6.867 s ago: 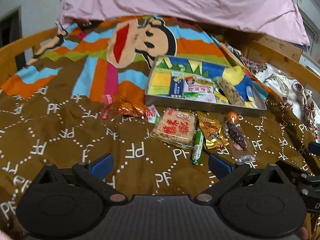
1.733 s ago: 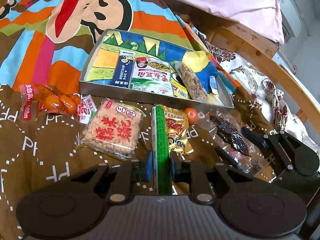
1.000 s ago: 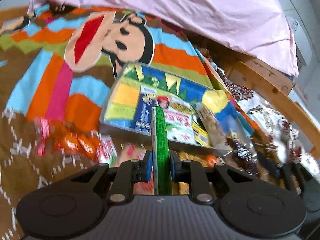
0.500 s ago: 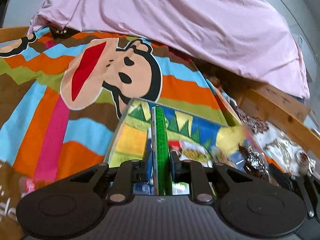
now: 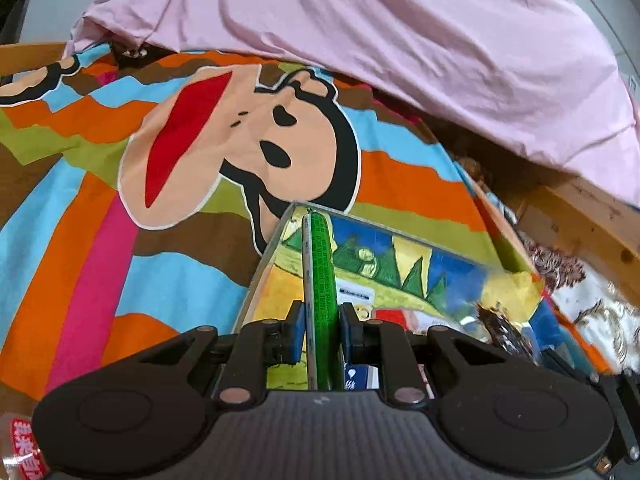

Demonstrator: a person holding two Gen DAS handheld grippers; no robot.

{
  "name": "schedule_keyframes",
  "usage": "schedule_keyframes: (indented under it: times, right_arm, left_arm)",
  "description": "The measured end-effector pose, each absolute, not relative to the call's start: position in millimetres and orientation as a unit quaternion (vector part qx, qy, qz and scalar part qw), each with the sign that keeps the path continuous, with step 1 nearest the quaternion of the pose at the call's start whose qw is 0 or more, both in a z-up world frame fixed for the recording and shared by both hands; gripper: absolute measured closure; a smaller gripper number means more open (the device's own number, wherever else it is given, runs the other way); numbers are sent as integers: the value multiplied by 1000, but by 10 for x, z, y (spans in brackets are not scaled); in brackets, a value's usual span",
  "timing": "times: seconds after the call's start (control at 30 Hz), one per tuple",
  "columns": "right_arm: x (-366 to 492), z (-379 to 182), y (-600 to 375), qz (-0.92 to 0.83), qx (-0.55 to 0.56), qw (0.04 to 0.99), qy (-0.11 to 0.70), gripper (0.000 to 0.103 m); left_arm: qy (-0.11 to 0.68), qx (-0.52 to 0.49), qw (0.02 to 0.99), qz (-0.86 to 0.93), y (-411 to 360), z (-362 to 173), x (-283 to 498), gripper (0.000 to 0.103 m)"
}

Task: Organize snacks

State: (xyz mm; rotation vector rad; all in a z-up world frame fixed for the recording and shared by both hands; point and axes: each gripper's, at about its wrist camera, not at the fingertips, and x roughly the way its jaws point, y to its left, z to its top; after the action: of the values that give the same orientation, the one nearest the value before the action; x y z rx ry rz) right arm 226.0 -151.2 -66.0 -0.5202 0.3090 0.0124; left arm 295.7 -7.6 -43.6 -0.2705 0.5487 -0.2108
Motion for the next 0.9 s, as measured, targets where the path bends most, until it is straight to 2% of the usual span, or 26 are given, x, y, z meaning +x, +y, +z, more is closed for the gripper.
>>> schedule_keyframes:
  times: [0.63, 0.77, 0.9]
  right_arm:
    - [2403, -843, -1501, 22, -225, 953, 203, 53]
    - [2381, -785, -1514, 23, -218, 955, 200, 36]
    - [2317, -665, -1544, 17, -208, 959, 193, 29]
  left_arm:
    - [299, -97, 943, -112, -241, -641, 3011, 82]
    - [307, -107, 939, -112, -199, -631, 3010, 78]
    - [303, -128, 938, -111, -108, -532, 2956, 64]
